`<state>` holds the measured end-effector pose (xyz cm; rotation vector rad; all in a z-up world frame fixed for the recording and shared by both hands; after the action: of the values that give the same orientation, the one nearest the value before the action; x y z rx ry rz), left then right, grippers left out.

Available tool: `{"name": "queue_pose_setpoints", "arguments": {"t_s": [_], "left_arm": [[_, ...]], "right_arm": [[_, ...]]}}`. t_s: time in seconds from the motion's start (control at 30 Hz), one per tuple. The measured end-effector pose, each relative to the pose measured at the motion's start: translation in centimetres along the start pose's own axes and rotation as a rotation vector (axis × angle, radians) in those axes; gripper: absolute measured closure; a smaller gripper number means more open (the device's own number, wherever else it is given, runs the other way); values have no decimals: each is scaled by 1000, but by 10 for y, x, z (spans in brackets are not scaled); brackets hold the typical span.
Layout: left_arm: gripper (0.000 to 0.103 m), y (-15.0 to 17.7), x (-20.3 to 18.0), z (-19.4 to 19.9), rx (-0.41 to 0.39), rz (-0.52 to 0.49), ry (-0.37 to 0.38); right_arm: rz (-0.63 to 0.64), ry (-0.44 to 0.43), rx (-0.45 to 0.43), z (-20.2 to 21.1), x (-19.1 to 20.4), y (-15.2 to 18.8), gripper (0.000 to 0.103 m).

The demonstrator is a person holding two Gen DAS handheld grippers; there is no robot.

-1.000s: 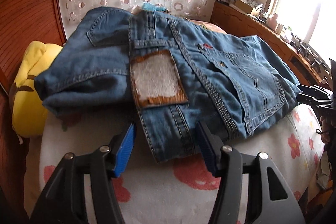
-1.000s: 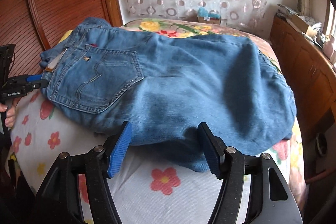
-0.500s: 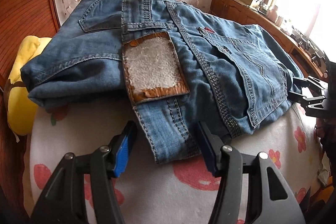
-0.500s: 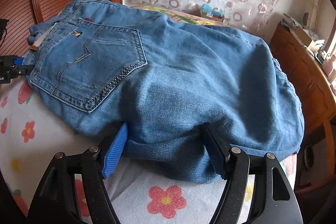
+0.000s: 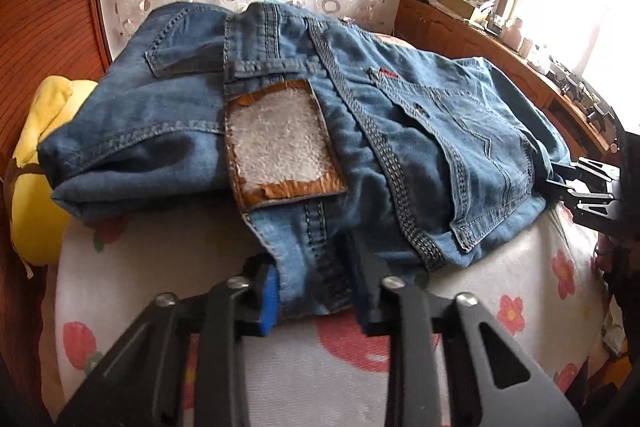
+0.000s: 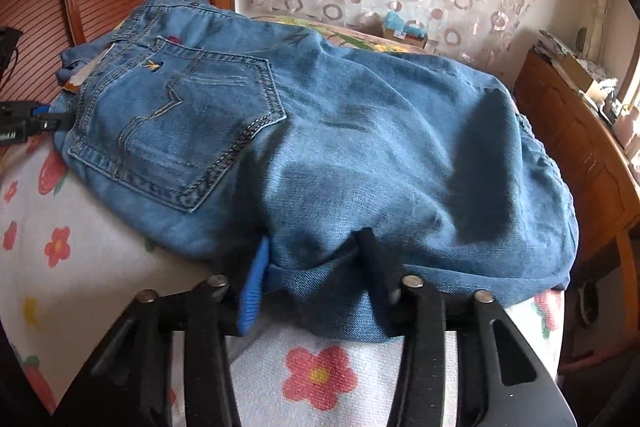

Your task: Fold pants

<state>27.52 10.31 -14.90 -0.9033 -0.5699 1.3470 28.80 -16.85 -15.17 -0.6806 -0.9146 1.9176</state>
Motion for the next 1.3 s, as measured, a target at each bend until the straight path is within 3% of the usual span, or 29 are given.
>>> {"name": "queue_pose_setpoints", "arguments": {"t_s": [0.03, 0.2, 0.27, 0.47, 0.73, 1.17, 1.3], "left_arm": [[90, -1, 0, 1, -2, -1, 4], [103, -20, -7, 16, -66, -26, 0], [103, -33, -12, 26, -107, -47, -16], [103, -77, -22, 56, -216, -96, -49], [103, -109, -20, 105, -316, -119, -66], [103, -105, 4, 200, -421, -118, -121], [103, -80, 24, 222, -384, -119, -162]], "right_arm": [[6, 4, -2, 0, 1, 0, 66], [16, 23, -39, 5, -1, -7, 94], [3, 15, -57, 9, -1, -12, 98], [-4, 17, -115, 31, 4, -33, 100], [7, 18, -191, 70, 17, -57, 100], [65, -56, -269, 145, 92, -66, 100], [52, -122, -261, 158, 122, -57, 100]]}}
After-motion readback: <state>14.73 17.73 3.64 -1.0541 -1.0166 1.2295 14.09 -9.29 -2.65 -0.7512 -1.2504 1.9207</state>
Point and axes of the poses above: each gripper's, at about its wrist camera, not at the fingertips, and z roughly against the way its jaws point, x to its left, y to its underside, the point moved 7 cm from there along -z, roughly the way its jaws point, and after that the axes turned 15 degrees about -x, right-handed, at the moved point
